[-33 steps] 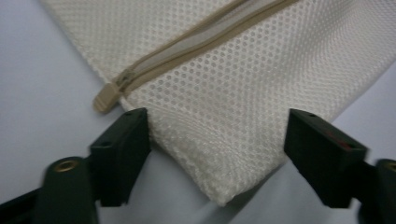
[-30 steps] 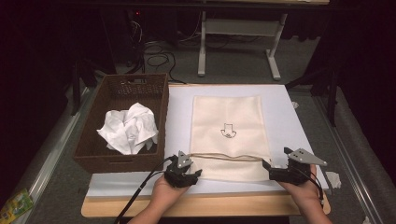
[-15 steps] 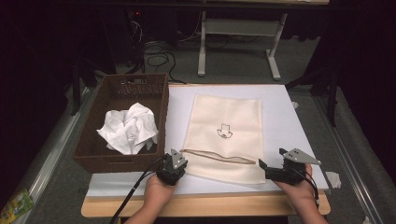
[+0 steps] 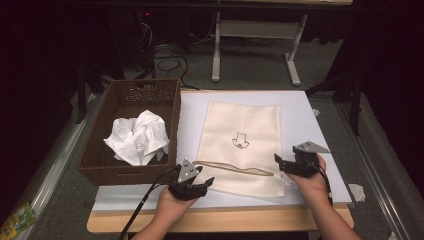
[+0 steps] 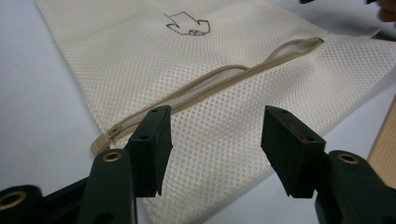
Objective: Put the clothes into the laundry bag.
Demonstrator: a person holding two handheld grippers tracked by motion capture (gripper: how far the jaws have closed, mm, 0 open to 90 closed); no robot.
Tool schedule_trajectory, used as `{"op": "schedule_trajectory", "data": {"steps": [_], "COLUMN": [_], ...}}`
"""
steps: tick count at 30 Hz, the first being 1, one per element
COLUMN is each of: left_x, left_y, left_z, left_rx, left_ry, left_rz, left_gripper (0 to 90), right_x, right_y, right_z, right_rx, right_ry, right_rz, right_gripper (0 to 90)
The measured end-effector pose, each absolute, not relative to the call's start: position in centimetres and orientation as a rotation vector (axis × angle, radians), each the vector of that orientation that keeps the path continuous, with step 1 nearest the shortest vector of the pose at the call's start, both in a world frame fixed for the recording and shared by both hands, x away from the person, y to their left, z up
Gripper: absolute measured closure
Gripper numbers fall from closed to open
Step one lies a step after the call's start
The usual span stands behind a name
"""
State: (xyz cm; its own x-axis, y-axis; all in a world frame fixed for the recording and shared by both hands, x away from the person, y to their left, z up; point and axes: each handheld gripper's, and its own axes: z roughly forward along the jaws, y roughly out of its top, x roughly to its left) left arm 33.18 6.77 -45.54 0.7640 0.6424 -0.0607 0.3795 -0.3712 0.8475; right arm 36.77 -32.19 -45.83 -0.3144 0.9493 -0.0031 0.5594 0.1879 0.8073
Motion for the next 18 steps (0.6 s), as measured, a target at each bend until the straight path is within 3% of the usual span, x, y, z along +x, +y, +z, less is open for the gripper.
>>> {"op": "schedule_trajectory", "data": {"steps": [6, 11, 12, 13, 14, 15, 16, 18], "left_x": [33.2, 33.2, 33.1, 33.1, 33.1, 33.1, 33.1, 33.1], "left_y": [7.1, 7.0, 7.0, 7.0, 7.0, 7.0, 6.9, 6.8], "left_z": [-45.5, -45.6, -45.7, -45.7, -45.7, -45.7, -45.7, -45.7], "left_rx": [2.007, 2.016, 2.019, 2.019, 2.019, 2.018, 2.02, 2.023], "left_ry": [0.755, 0.745, 0.745, 0.745, 0.744, 0.745, 0.738, 0.737], "left_rz": [0.347, 0.363, 0.364, 0.364, 0.362, 0.36, 0.359, 0.358], "left_gripper": [41.0, 40.0, 39.9, 39.9, 39.9, 39.9, 39.9, 39.9], "right_x": [43.1, 45.4, 46.0, 46.0, 46.1, 46.1, 46.1, 46.0], "right_y": [-32.7, -32.8, -32.6, -32.6, -32.5, -32.5, -32.5, -32.5], "right_z": [-47.2, -48.0, -48.1, -48.1, -48.1, -48.1, -48.0, -48.0], "right_rx": [1.537, 1.597, 1.593, 1.593, 1.584, 1.584, 1.56, 1.546], "right_ry": [1.924, 1.926, 1.926, 1.926, 1.929, 1.929, 1.95, 1.961], "right_rz": [0.929, 0.881, 0.863, 0.863, 0.861, 0.861, 0.888, 0.885], "right_gripper": [28.8, 33.2, 40.1, 40.1, 52.6, 52.6, 67.5, 71.8]}}
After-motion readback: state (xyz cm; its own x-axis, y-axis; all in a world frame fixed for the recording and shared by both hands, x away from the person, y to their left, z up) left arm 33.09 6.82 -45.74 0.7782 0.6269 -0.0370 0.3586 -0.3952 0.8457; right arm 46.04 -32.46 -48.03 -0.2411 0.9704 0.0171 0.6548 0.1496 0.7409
